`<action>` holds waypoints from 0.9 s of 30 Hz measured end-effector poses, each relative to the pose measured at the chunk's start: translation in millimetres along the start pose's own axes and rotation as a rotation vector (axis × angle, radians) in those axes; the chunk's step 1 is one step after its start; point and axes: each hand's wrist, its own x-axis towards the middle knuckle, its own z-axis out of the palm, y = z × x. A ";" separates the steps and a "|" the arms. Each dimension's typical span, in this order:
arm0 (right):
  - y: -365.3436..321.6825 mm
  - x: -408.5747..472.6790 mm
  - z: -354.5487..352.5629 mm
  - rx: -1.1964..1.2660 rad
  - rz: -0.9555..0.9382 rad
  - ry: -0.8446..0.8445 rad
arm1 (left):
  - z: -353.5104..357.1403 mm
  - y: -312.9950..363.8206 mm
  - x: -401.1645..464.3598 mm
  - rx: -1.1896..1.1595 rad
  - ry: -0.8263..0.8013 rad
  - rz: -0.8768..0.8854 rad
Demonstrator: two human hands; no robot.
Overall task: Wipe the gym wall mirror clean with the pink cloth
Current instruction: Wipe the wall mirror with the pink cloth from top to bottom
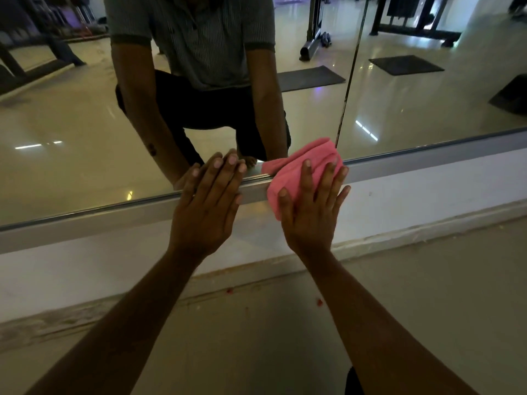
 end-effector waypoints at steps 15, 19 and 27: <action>-32.1 -2.2 10.5 0.048 -0.112 -0.044 | 0.0 19.8 -4.2 -0.081 -0.006 -0.215; -4.7 -1.8 4.0 0.060 -0.173 -0.021 | -1.7 24.3 -1.6 -0.067 -0.018 -0.251; -11.7 6.6 2.1 0.032 -0.176 -0.082 | -6.8 30.1 1.0 -0.086 -0.039 -0.280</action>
